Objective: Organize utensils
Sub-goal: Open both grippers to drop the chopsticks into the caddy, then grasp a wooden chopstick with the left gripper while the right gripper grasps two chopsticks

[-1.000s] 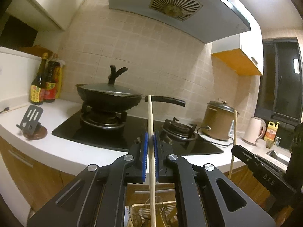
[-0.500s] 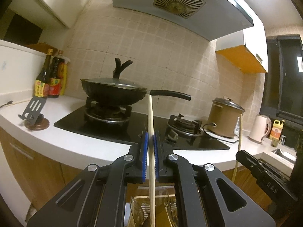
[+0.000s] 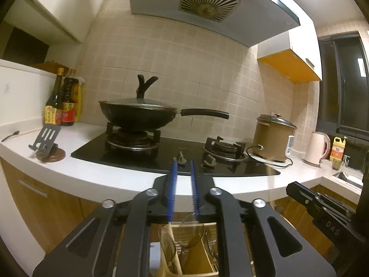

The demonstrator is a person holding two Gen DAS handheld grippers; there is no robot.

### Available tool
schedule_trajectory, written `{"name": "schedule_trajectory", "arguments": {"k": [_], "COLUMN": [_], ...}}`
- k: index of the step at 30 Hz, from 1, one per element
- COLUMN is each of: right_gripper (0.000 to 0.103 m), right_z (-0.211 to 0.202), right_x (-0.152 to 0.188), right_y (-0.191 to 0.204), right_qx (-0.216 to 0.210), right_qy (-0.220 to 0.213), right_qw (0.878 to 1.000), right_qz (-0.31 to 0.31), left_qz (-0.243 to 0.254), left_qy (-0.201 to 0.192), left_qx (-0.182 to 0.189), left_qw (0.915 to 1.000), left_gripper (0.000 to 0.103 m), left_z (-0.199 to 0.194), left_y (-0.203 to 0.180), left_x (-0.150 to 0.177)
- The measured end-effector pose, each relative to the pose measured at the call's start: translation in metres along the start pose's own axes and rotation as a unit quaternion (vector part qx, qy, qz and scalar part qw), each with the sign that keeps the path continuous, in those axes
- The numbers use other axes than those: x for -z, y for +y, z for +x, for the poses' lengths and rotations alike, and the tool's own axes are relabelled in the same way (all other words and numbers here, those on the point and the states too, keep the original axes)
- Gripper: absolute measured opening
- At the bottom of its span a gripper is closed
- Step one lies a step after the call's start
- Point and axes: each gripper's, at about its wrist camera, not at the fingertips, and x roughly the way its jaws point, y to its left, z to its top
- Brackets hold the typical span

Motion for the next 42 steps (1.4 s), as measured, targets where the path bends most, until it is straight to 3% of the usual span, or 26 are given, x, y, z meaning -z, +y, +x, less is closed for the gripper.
{"name": "schedule_trajectory", "arguments": {"k": [16,21,26,27,30,32,35,37,40,42], "right_gripper": [0.009,0.009,0.011,0.018,0.046,0.046,0.046,0.046,0.046,0.046], "right_z": [-0.068,-0.09,-0.109,-0.113,-0.125,-0.134,-0.147,-0.153,-0.166,-0.172], "right_x": [-0.006,0.0,0.02,0.027,0.051,0.069,0.092,0.099,0.107,0.107], "right_y": [-0.003,-0.006,-0.002,-0.001,-0.001,0.002,0.003,0.002,-0.003,-0.006], "right_qx": [-0.018,-0.027,-0.035,-0.034,-0.032,-0.021,-0.009,-0.003,0.009,0.017], "right_qy": [0.059,0.106,0.158,0.17,0.195,0.212,0.234,0.243,0.244,0.242], "right_qw": [0.998,0.993,0.985,0.983,0.978,0.975,0.97,0.967,0.967,0.967], "right_qz": [0.026,0.048,0.058,0.058,0.071,0.069,0.07,0.074,0.075,0.072], "left_qz": [-0.03,-0.032,-0.051,-0.053,-0.059,-0.061,-0.049,-0.038,-0.025,-0.022], "left_qy": [0.019,0.043,0.097,0.118,0.19,0.229,0.311,0.368,0.421,0.439], "left_qx": [0.022,0.041,0.082,0.091,0.119,0.132,0.14,0.154,0.164,0.165], "left_qw": [0.9991,0.9977,0.9905,0.9874,0.9727,0.9626,0.9389,0.9163,0.8919,0.8832], "left_gripper": [0.022,0.028,0.035,0.041,0.043,0.043,0.043,0.043,0.043,0.043], "left_z": [-0.069,-0.098,-0.115,-0.115,-0.111,-0.106,-0.093,-0.083,-0.075,-0.071], "left_y": [0.013,0.007,0.003,0.002,-0.003,-0.006,-0.016,-0.028,-0.043,-0.05], "left_x": [-0.027,-0.028,-0.019,-0.015,0.005,0.021,0.06,0.092,0.127,0.144]}}
